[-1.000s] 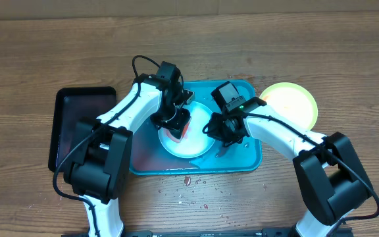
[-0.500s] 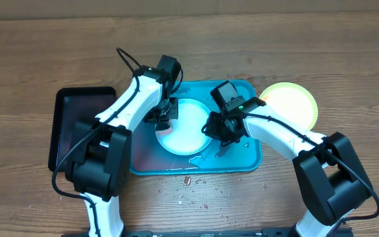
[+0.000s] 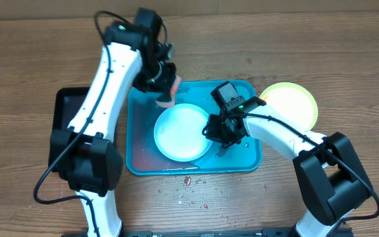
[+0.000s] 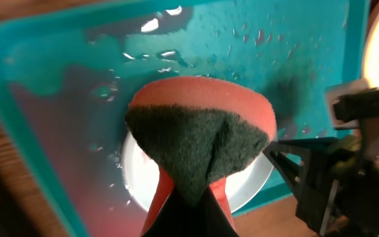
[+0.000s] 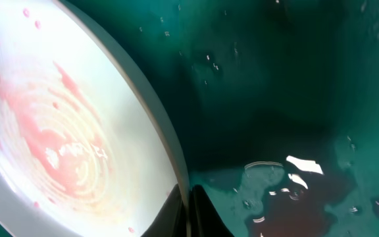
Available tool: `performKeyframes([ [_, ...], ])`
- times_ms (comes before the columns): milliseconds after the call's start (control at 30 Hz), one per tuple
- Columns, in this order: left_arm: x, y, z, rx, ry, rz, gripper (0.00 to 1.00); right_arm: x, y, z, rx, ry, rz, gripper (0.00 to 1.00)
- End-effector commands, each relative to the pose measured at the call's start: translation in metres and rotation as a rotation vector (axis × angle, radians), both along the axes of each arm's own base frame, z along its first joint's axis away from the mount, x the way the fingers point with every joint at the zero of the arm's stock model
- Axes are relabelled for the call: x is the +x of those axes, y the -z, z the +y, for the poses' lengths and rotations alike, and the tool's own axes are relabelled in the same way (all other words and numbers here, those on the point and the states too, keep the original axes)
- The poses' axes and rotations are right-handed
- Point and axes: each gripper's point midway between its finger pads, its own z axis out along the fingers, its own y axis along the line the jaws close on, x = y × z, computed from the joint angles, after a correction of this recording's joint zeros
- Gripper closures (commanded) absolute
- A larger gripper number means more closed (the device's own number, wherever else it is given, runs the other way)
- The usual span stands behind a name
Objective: Clean dirty plates on tray and stack at the side
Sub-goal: 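Lift the light-blue plate with the right gripper and carry it right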
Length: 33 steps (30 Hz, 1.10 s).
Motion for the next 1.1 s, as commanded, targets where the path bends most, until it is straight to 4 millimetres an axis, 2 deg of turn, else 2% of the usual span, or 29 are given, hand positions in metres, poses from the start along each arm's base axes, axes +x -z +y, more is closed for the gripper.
performKeyframes([
  [0, 0.006, -0.029, 0.012, 0.029, 0.004, -0.058, 0.96, 0.011, -0.038, 0.006, 0.035, -0.079, -0.101, 0.96],
  [233, 0.003, -0.030, 0.039, 0.174, -0.105, -0.041, 0.96, 0.010, -0.098, -0.036, -0.170, -0.027, -0.311, 0.96],
  [333, 0.003, -0.030, 0.040, 0.180, -0.110, -0.040, 0.96, 0.007, -0.128, -0.057, -0.294, 0.013, -0.434, 0.96],
  [367, 0.004, -0.029, 0.040, 0.179, -0.110, -0.046, 0.96, 0.004, -0.147, -0.074, -0.392, 0.064, -0.516, 0.96],
  [467, 0.005, -0.029, 0.038, 0.176, -0.107, -0.053, 0.96, -0.001, -0.173, -0.091, -0.520, 0.099, -0.637, 0.96],
  [567, 0.006, -0.029, 0.037, 0.176, -0.106, -0.056, 0.96, -0.005, -0.191, -0.097, -0.625, 0.093, -0.739, 0.96],
  [700, 0.006, -0.027, 0.037, 0.176, -0.106, -0.055, 0.96, -0.008, -0.212, -0.095, -0.744, 0.063, -0.866, 0.96],
  [900, 0.006, -0.021, 0.037, 0.178, -0.105, -0.047, 0.96, -0.010, -0.234, -0.095, -0.895, -0.021, -0.973, 0.96],
  [1067, 0.006, -0.020, 0.037, 0.179, -0.105, -0.045, 0.96, -0.012, -0.249, -0.099, -0.980, -0.017, -1.035, 0.96],
])
